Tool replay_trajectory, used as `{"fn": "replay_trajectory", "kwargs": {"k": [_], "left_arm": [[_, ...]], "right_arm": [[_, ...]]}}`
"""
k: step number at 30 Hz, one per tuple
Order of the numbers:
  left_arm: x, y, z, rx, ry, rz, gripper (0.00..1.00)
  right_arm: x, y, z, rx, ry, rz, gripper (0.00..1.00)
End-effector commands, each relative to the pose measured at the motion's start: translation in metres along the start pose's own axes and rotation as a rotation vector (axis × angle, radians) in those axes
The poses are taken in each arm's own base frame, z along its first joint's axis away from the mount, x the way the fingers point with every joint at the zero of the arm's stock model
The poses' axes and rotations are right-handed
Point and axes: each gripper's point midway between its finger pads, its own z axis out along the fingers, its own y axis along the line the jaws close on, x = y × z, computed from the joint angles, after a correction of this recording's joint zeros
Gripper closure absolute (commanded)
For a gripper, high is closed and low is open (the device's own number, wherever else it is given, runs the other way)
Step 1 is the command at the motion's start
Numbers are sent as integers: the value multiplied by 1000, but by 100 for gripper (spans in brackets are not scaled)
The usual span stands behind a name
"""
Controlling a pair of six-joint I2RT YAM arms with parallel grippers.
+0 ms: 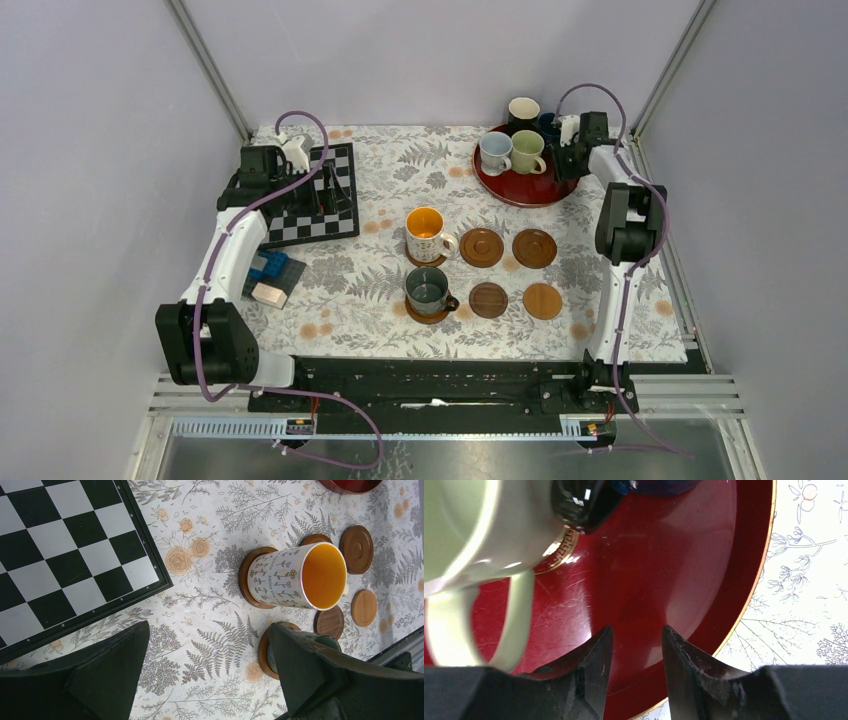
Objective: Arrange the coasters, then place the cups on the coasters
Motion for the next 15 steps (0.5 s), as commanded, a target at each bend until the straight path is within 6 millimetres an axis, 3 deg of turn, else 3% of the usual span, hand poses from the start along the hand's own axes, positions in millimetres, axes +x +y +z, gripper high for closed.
{"fn": "replay_trajectory", "kwargs": {"k": [1,6,15], "left_arm": [[-10,-1,-8,-7,-57,52,1],[-9,-1,-8,-5,-56,55,1],[-9,-2,-3,10,-42,41,1]], "right_arm": [[1,-21,3,61,23,13,53],[34,-45,6,76,104,28,52],[90,-94,-12,118,211,16,52]]}}
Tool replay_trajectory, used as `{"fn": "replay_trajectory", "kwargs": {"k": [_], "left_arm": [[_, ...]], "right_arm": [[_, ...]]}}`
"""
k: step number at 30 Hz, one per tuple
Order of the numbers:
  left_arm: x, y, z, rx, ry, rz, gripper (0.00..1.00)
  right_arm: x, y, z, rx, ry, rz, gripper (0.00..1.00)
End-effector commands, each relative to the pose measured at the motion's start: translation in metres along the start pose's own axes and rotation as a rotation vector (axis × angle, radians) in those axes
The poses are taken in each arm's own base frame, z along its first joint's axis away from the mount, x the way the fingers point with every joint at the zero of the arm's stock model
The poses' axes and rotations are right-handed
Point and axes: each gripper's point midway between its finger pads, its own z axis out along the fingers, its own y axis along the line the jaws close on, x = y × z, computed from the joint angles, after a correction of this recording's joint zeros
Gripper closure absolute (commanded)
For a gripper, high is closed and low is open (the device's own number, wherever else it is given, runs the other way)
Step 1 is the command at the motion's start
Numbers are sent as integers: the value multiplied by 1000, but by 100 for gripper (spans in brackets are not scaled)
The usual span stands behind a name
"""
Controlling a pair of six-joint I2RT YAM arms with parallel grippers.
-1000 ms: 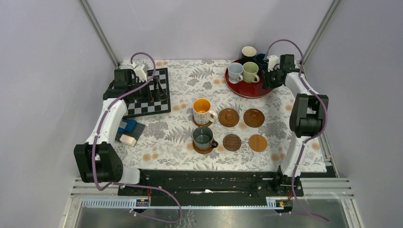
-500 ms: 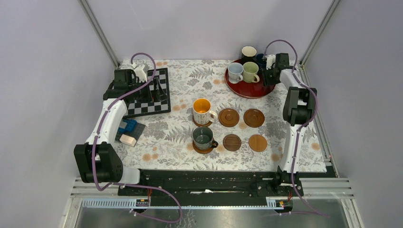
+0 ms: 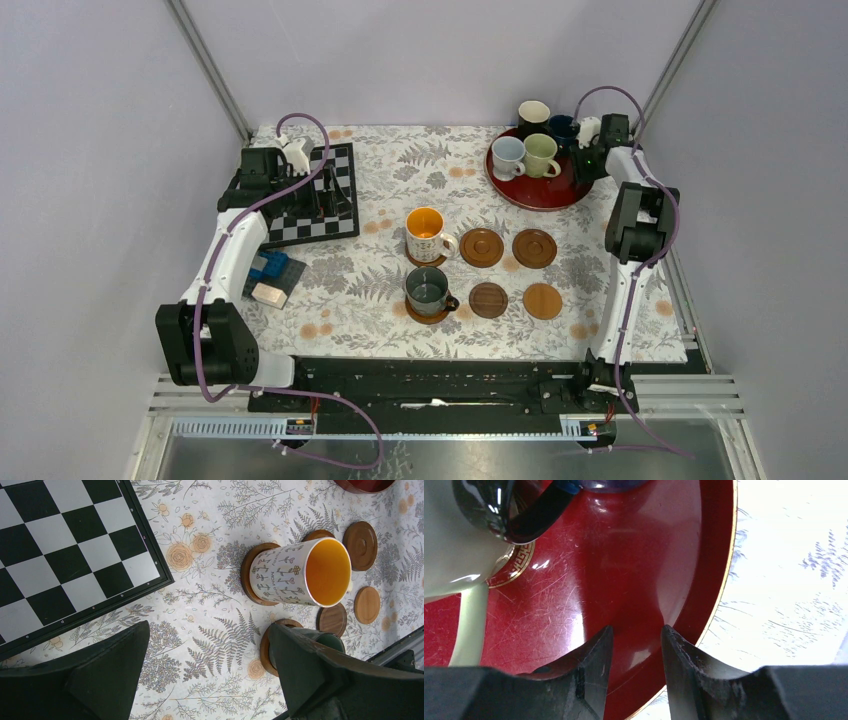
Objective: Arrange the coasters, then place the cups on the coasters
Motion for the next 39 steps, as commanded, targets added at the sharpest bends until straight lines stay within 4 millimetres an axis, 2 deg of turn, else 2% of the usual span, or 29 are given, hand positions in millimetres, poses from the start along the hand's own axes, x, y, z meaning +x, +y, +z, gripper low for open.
{"fn": "replay_trajectory", "kwargs": {"k": [1,13,17,19,22,24,29,32,35,39], "left_arm": [[-15,-4,-4,14,-52,36,1],[-13,-4,-3,24,-47,41,1],[-12,-4,-1,31,-39,40,1],[-10,-5,0,37,-33,39,1],[-9,-6,1,46,-30,39,1],[-10,-7,1,50,-30,40,1],[-11,-7,1,54,-32,43,1],[-11,-8,1,59,-31,44,1],[-11,-10,0,65,-36,45,1],[-12,-12,-1,74,-47,52,1]], "right_arm": [[73,-47,-14,59,188,10,52],[142,-90,-49,88,271,5,51],[159,-85,-61,51,281,-8,50],[161,-80,-66,36,268,-23,49],[151,-66,-76,-17,215,-26,46],[135,-58,-88,-62,159,-25,43],[93,-50,-123,-107,42,-59,37],[82,-45,-140,-146,34,-79,34],[74,-39,-150,-193,27,-70,28],[53,-41,-148,-215,-21,-38,25]]}}
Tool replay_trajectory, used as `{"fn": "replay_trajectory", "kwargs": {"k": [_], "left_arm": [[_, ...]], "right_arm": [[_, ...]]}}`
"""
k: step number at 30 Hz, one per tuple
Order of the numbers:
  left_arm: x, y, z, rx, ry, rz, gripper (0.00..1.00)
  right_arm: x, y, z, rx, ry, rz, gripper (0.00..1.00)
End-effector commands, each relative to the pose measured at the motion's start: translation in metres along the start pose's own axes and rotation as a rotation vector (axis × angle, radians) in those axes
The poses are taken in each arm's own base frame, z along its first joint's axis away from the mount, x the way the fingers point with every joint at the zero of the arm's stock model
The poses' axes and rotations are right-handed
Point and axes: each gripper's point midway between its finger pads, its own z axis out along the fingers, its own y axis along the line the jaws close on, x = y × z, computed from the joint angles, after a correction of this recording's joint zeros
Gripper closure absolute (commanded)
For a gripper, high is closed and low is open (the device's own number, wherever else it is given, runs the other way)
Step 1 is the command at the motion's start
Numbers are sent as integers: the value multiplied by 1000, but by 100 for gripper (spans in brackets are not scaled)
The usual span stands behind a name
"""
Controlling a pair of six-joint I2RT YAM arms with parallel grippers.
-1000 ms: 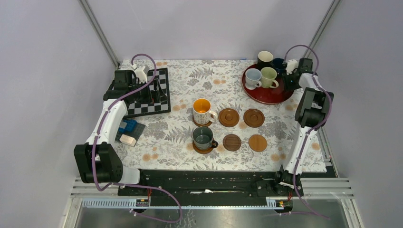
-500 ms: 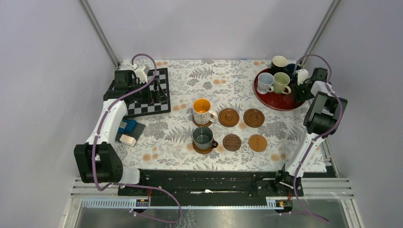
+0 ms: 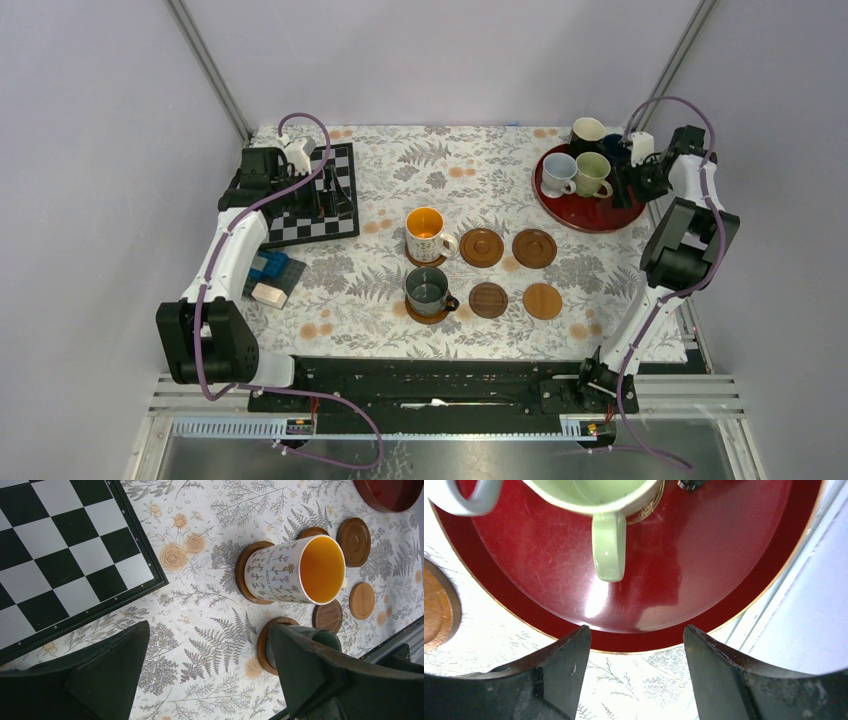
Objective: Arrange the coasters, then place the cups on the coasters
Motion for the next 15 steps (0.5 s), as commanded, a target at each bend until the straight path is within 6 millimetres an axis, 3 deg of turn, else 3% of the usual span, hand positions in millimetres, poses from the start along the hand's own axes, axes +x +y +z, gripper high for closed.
{"fn": "replay_trajectory", "kwargs": {"k": [1,9,15], "left_arm": [[-14,-9,-4,46,-56,52,1],[-16,-10,-7,43,-59,65,1],[-17,-11,-8,41,-62,64,1]], "right_arm": [[-38,7,-26,-50,-101,3,25],[-58,10,0,-67,-89,-7,29],[-54,8,19,-81,-41,-2,34]]}}
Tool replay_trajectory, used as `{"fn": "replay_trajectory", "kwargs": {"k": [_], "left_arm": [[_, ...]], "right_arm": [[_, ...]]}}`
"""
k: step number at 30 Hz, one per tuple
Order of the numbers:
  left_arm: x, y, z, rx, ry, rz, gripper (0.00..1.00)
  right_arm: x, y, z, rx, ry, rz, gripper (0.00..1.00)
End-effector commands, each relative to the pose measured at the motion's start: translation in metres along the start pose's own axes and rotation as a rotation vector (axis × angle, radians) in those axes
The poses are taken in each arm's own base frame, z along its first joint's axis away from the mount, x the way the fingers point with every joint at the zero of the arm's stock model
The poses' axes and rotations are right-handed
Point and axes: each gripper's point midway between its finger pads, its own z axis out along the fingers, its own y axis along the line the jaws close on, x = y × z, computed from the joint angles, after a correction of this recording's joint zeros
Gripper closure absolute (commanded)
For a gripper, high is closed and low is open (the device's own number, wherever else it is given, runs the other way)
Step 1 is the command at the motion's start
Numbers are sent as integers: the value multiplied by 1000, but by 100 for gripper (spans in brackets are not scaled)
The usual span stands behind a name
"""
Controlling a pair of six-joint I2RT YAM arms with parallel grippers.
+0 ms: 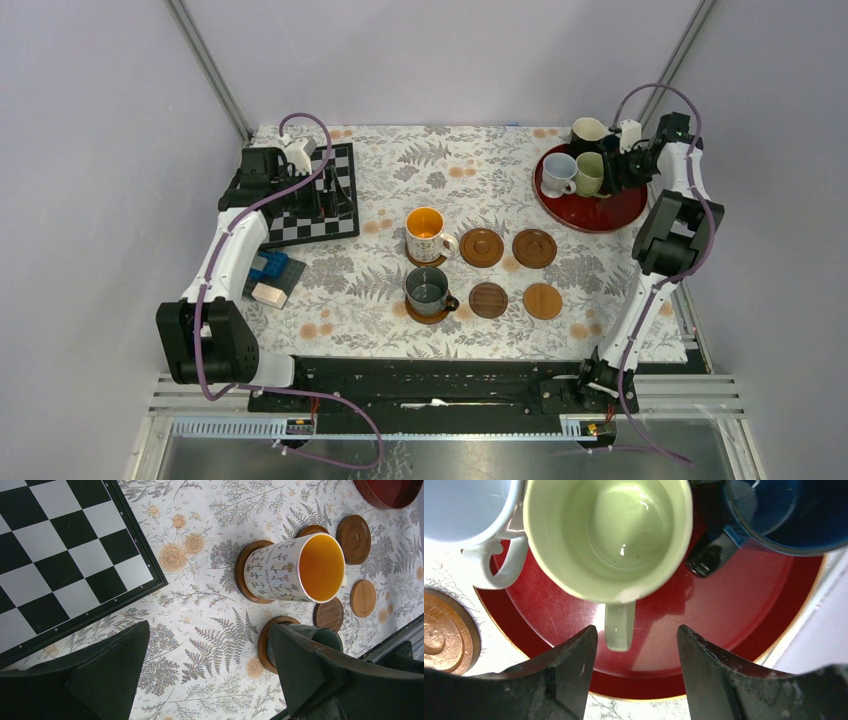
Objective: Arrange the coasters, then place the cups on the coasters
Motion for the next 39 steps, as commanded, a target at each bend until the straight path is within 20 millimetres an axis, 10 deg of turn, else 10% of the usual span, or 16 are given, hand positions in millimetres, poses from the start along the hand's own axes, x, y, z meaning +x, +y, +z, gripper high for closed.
{"fn": "replay_trajectory", "kwargs": {"k": [1,18,29,39], "left_arm": [[-16,-9,-8,28,-59,48,1],[-14,-6,-6,16,-51,31,1],[-14,-2,-5,-7,-27,13,1],[-16,-3,-7,-10,-34,13,1]], "right_arm": [[-1,5,7,-23,28,14,35],[-2,14,24,-31,28,-49,62],[10,29,-9,6,30,-85,100],[4,43,-72,11,-53,-53,100]]}}
